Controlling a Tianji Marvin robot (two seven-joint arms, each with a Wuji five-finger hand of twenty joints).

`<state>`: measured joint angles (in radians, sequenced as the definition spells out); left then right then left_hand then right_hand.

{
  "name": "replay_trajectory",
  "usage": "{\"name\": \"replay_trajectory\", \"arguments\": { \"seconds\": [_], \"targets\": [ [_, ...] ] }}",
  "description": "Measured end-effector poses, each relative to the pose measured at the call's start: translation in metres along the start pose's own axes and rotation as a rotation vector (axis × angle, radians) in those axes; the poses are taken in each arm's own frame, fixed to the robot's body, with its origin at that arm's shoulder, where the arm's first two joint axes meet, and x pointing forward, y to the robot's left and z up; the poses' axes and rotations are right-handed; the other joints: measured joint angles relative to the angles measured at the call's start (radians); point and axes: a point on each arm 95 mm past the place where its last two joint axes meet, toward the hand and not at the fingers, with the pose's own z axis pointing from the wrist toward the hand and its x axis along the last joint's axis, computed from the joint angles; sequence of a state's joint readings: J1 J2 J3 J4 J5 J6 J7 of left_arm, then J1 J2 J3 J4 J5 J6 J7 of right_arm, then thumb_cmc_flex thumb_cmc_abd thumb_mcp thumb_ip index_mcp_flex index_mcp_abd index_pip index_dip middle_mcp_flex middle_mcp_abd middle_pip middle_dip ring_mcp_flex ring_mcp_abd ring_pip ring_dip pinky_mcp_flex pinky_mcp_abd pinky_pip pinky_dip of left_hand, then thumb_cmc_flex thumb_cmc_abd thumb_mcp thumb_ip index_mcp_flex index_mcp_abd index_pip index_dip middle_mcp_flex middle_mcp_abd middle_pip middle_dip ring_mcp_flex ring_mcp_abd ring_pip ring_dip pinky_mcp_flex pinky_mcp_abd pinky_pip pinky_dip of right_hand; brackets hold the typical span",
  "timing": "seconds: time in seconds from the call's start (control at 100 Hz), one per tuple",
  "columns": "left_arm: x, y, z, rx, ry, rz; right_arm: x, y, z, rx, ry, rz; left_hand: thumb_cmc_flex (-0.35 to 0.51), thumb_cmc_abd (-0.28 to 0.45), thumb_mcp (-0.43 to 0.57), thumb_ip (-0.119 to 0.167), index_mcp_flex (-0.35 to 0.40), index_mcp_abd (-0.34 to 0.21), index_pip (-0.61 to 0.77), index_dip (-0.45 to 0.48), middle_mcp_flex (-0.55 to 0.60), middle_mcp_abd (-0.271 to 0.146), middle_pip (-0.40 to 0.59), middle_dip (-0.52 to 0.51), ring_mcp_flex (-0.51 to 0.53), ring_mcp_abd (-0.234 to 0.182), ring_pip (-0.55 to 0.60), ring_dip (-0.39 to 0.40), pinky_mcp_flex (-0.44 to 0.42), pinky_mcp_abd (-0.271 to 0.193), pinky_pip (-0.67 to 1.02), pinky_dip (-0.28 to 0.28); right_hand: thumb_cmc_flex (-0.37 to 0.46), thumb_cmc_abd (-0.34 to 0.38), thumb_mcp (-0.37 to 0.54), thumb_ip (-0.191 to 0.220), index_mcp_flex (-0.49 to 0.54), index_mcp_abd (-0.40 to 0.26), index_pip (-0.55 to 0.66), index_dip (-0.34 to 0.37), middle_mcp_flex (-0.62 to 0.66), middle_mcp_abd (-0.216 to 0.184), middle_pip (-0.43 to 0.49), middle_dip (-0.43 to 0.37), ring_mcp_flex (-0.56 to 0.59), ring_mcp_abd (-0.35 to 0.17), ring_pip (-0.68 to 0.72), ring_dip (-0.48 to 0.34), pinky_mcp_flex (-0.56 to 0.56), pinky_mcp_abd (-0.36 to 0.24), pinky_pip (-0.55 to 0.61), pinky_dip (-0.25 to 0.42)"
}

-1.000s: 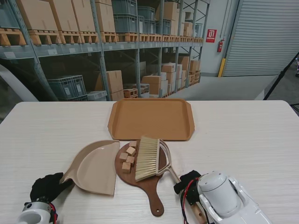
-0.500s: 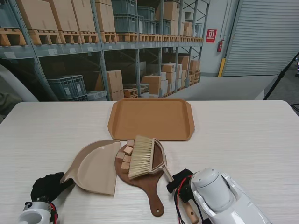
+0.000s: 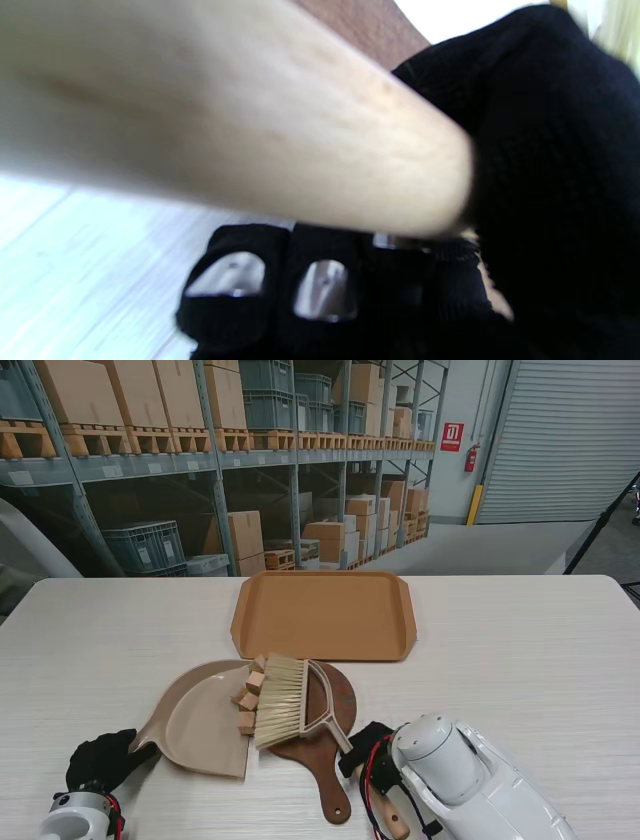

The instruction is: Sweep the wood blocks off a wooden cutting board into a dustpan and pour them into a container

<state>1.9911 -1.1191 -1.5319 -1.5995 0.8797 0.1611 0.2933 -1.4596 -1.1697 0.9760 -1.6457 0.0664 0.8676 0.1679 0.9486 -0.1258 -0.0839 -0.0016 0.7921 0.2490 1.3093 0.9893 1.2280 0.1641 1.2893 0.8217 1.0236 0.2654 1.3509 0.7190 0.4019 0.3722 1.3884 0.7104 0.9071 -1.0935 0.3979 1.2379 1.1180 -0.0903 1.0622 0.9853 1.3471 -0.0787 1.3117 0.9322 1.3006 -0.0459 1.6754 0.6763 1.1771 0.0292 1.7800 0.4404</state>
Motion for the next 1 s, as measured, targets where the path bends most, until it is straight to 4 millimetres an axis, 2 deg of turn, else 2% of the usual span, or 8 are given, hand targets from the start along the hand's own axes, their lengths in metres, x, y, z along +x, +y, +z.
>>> {"name": "replay_trajectory", "arguments": {
  "seconds": [0.35, 0.62, 0.79, 1.0],
  "targets": [
    [0.000, 0.000, 0.000, 0.001, -0.001, 0.001, 0.010, -0.007, 0.011, 0.140, 0.048, -0.112, 0.000, 0.000, 0.000, 0.000, 0.000, 0.000, 0.000, 0.000, 0.000, 0.000, 0.000, 0.001, 0.000, 0.000, 0.000, 0.000, 0.000, 0.000, 0.000, 0.000, 0.000, 0.003, 0.000, 0.000, 0.000, 0.000, 0.000, 0.000, 0.000, 0.000, 0.005, 0.000, 0.001, 0.000, 0.003, 0.000, 0.042, 0.000, 0.000, -0.001],
    [-0.001, 0.000, -0.002, 0.002, -0.007, 0.002, 0.009, -0.004, 0.011, 0.124, 0.058, -0.099, 0.000, 0.000, 0.000, 0.000, 0.000, 0.000, 0.000, 0.000, 0.000, 0.000, 0.000, 0.001, 0.000, 0.000, 0.000, 0.000, 0.000, 0.000, 0.000, 0.000, 0.000, 0.005, 0.000, 0.008, 0.000, 0.000, 0.000, 0.000, 0.000, 0.000, 0.007, 0.000, 0.001, 0.000, 0.004, 0.000, 0.057, -0.001, 0.000, -0.001],
    [-0.002, -0.001, -0.003, 0.003, -0.013, 0.004, 0.003, 0.009, 0.005, 0.018, 0.055, -0.087, 0.000, 0.000, 0.000, 0.000, 0.000, 0.000, 0.000, 0.000, 0.000, 0.000, 0.000, 0.001, 0.000, 0.000, 0.000, 0.000, 0.000, 0.000, 0.000, 0.000, 0.000, 0.006, 0.000, 0.008, 0.000, 0.000, 0.000, 0.000, 0.000, 0.000, 0.007, 0.000, -0.002, 0.000, 0.005, 0.001, 0.025, -0.004, 0.000, -0.001],
    [-0.003, -0.001, -0.004, 0.003, -0.018, 0.005, -0.015, 0.039, -0.011, -0.114, 0.003, -0.015, 0.000, 0.000, 0.000, 0.000, 0.000, 0.000, 0.000, 0.000, 0.000, 0.000, 0.000, 0.001, 0.000, 0.000, 0.000, 0.000, 0.000, 0.000, 0.000, 0.000, 0.000, 0.008, 0.000, 0.008, 0.000, 0.000, 0.000, 0.000, 0.000, 0.001, 0.008, 0.000, -0.010, 0.000, 0.010, 0.001, -0.033, -0.004, 0.000, -0.002]
  ]
}}
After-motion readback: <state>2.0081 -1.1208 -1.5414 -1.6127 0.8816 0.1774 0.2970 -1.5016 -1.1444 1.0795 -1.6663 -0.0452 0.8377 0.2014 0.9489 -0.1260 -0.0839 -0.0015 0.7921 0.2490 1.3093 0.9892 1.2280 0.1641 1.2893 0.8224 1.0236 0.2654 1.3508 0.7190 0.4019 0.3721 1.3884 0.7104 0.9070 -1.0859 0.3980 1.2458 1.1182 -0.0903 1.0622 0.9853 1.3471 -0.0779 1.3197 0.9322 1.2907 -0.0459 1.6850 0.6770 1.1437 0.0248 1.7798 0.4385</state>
